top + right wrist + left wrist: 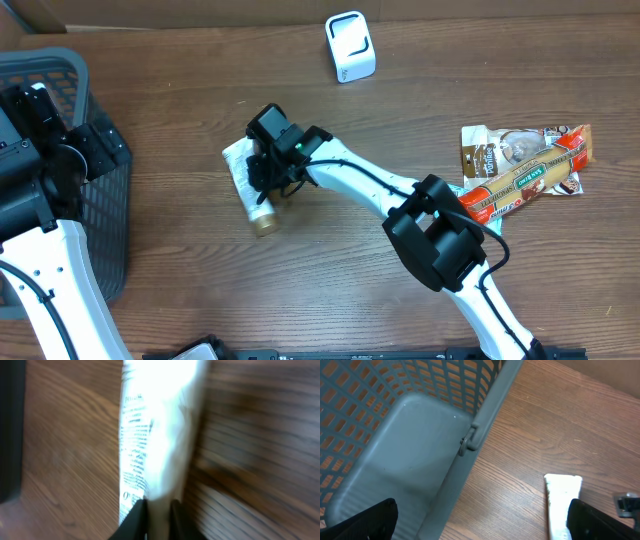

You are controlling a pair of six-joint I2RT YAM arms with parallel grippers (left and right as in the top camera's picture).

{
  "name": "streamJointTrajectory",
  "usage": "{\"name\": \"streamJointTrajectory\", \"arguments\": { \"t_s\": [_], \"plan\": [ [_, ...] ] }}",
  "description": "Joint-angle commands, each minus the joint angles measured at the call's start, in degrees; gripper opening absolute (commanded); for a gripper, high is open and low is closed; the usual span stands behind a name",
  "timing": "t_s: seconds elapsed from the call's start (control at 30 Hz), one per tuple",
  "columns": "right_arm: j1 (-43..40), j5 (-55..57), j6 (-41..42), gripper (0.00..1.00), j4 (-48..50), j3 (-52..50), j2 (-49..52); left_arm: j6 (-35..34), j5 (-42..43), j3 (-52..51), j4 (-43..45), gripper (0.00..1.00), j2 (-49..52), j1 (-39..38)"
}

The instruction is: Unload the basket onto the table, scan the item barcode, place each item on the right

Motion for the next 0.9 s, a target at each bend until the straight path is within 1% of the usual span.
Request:
{"name": "streamJointTrajectory", "arguments": {
  "t_s": [0.0, 0.13, 0.2, 0.23, 0.27, 0.3, 0.33, 0.37, 0.43, 0.5, 0.6, 0.7, 0.87],
  "plan": [
    [-2.67, 0.37, -3.02, 0.06, -4.48, 0.17, 1.07, 1.51, 0.48, 0.28, 0.0, 0.99, 0.11, 0.17],
    [-4.72, -2.34, -16.15, 0.07, -12.83, 1.11, 1.05, 1.51, 0.48, 0.28, 0.0, 0.99, 0.11, 0.17],
    [-5.57, -1.88, -23.32, 0.14, -17.88, 2.38, 1.05, 1.51, 0.48, 0.28, 0.0, 1.0, 0.11, 0.15],
    [-6.03, -0.37, -27.45, 0.25, -21.33, 3.43, 1.05, 1.51, 0.48, 0.28, 0.0, 1.0, 0.11, 0.17],
    [-6.23, 0.9, -29.31, 0.32, -23.1, 4.07, 1.05, 1.51, 0.5, 0.28, 0.0, 1.0, 0.11, 0.17],
    [-6.54, 3.82, -30.99, 0.47, -25.57, 5.14, 1.05, 1.51, 0.48, 0.28, 0.0, 0.99, 0.11, 0.17],
    [-6.75, 5.95, -31.65, 0.56, -27.1, 6.01, 1.05, 1.51, 0.48, 0.28, 0.0, 1.0, 0.11, 0.15],
    [-6.99, 7.76, -32.02, 0.63, -28.65, 7.17, 1.05, 1.51, 0.48, 0.28, 0.0, 0.99, 0.11, 0.15],
    [-7.41, 9.31, -32.7, 0.7, -31.19, 10.1, 1.05, 1.51, 0.48, 0.28, 0.0, 1.0, 0.11, 0.15],
    [-7.45, 9.27, -33.24, 0.73, -32.41, 12.83, 1.05, 1.51, 0.48, 0.28, 0.0, 1.0, 0.11, 0.17],
    [-7.39, 5.16, -33.24, 0.79, -31.23, 16.92, 1.05, 1.51, 0.48, 0.28, 0.0, 1.0, 0.11, 0.15],
    [-7.06, -1.42, -32.26, 0.78, -26.6, 16.76, 1.11, 1.51, 0.48, 0.28, 0.0, 0.99, 0.11, 0.17],
    [-7.02, -4.55, -23.89, 0.76, -19.08, 12.33, 2.27, 1.51, 0.5, 0.28, 0.0, 1.0, 0.11, 0.17]
  ]
}}
